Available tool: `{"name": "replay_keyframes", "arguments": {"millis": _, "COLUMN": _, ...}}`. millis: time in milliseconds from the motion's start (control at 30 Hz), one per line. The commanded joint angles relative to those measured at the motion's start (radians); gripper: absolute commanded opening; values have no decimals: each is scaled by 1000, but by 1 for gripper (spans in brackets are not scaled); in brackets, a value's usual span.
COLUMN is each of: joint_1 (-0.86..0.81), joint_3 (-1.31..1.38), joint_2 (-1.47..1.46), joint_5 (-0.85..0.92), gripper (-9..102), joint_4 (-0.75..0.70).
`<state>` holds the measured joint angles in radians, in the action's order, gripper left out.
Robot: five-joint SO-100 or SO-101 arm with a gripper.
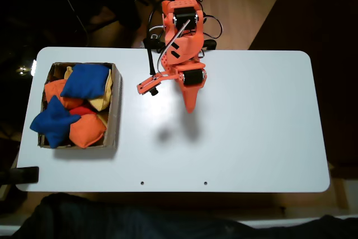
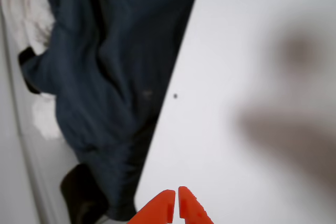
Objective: Grasp a bag and put it in the box.
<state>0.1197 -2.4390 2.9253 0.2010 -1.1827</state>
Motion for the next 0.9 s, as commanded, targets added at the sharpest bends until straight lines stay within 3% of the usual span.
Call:
{"name": "replay_keyframes", "arguments": {"millis": 0, "joint_1": -20, "joint_3": -58, "joint_2": 38, "joint_5": 14, "gripper": 0, "joint_4": 28}}
{"name": "replay_keyframes", "arguments": {"millis": 467, "joint_1": -66, "joint_3": -252, "joint_2": 117, "joint_5": 25, "gripper": 0, "joint_4": 75}}
{"name": "replay_keyframes", "arguments": {"millis": 867, "joint_1": -83, "joint_3": -367, "joint_2": 164, "joint_5": -97, "gripper": 0, "joint_4": 67}}
